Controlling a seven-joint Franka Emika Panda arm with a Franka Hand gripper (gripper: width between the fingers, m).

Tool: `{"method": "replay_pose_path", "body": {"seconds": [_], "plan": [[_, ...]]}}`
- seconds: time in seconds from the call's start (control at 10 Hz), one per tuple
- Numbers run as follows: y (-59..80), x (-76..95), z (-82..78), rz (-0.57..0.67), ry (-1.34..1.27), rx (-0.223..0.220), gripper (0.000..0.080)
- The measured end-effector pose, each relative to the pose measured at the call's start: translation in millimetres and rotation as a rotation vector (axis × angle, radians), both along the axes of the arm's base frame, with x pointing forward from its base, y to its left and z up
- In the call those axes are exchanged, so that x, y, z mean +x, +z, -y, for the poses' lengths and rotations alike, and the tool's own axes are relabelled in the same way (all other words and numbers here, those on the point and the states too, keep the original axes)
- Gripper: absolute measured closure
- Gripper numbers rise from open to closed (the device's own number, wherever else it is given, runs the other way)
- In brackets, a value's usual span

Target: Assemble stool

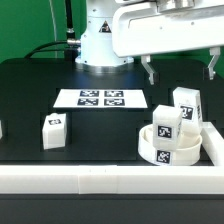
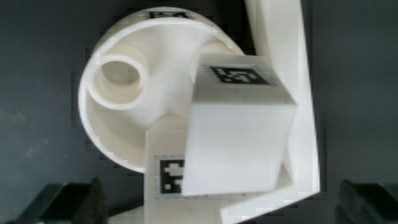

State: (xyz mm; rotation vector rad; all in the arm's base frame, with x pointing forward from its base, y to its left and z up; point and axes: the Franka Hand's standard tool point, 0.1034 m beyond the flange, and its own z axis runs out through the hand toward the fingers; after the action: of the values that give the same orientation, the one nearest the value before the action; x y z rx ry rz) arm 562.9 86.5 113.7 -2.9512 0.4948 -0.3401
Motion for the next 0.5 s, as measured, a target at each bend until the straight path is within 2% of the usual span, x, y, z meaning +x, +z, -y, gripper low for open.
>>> {"method": "replay_pose_path", "body": {"seconds": [0.3, 0.5], "plan": [[3.5, -0.1, 5.2, -0.167, 0.024, 0.058, 0.0151], [1.4, -0.5, 4.1, -0.175, 0.045, 0.044, 0.0151]]}}
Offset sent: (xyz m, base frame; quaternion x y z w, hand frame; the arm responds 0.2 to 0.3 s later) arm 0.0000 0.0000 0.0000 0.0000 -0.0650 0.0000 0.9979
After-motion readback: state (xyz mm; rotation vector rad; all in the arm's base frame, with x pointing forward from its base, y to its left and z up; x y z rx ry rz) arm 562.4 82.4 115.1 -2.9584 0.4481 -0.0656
